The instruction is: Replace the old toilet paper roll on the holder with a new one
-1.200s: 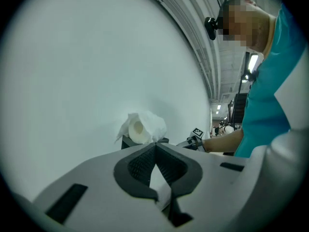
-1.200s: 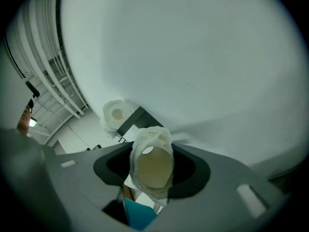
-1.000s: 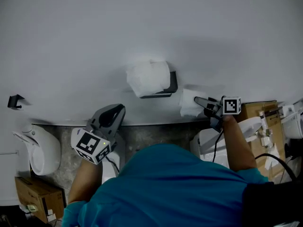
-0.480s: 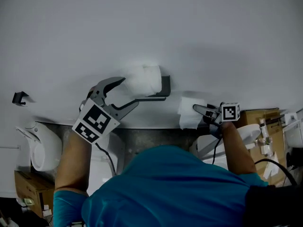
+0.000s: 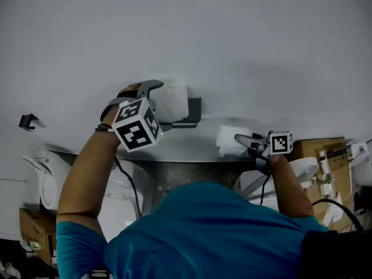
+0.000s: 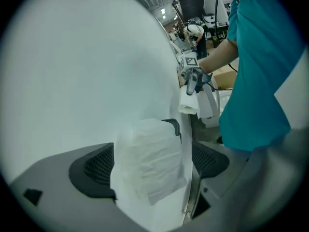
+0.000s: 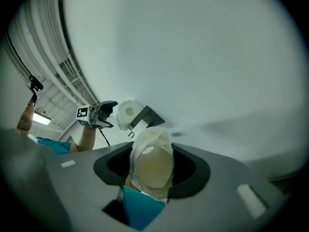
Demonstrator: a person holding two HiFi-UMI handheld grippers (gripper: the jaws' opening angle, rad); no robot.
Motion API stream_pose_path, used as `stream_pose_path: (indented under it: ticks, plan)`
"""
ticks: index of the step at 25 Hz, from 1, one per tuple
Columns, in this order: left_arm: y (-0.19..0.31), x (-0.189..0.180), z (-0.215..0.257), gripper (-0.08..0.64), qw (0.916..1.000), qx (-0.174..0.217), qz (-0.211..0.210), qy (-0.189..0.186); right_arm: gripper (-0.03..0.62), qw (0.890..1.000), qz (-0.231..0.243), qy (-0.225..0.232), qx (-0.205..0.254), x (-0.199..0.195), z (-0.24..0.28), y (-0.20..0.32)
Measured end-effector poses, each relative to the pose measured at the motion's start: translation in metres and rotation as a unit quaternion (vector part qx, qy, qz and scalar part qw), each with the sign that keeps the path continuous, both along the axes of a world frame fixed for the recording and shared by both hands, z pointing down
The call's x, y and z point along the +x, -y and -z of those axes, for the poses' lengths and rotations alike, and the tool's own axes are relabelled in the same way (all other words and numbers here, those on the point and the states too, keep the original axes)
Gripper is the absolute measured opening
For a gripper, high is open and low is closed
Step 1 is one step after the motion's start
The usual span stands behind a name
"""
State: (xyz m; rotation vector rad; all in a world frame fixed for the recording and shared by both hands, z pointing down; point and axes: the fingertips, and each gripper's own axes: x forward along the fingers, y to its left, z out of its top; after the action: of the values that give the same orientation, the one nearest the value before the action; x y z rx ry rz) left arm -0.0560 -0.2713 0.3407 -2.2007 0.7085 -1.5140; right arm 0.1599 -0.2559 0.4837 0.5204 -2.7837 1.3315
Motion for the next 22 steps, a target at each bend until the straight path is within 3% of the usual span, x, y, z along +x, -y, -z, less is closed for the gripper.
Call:
stream_pose_path:
  ticks: [4, 8, 12, 22]
  plan:
    - [0.01, 0.012, -0.014, 0.488, 0.9993, -0.011, 0.004, 0.037, 0.196, 1.0, 0.003, 0.001, 0.007, 0.016, 0.0, -0.002]
    - [0.025, -0.001, -0.033, 0.488, 0.997, -0.023, 0.004, 0.073, 0.196, 1.0, 0.001, 0.0, 0.008, 0.007, 0.005, 0.0]
    - [0.033, 0.021, -0.054, 0.488, 0.9932, -0.025, 0.009, 0.113, 0.196, 1.0, 0.001, 0.011, 0.006, 0.036, 0.001, -0.005]
    - [0.042, 0.022, -0.073, 0.486, 0.991, -0.025, 0.009, 0.131, 0.196, 1.0, 0.003, 0.009, 0.01, 0.045, 0.002, -0.009]
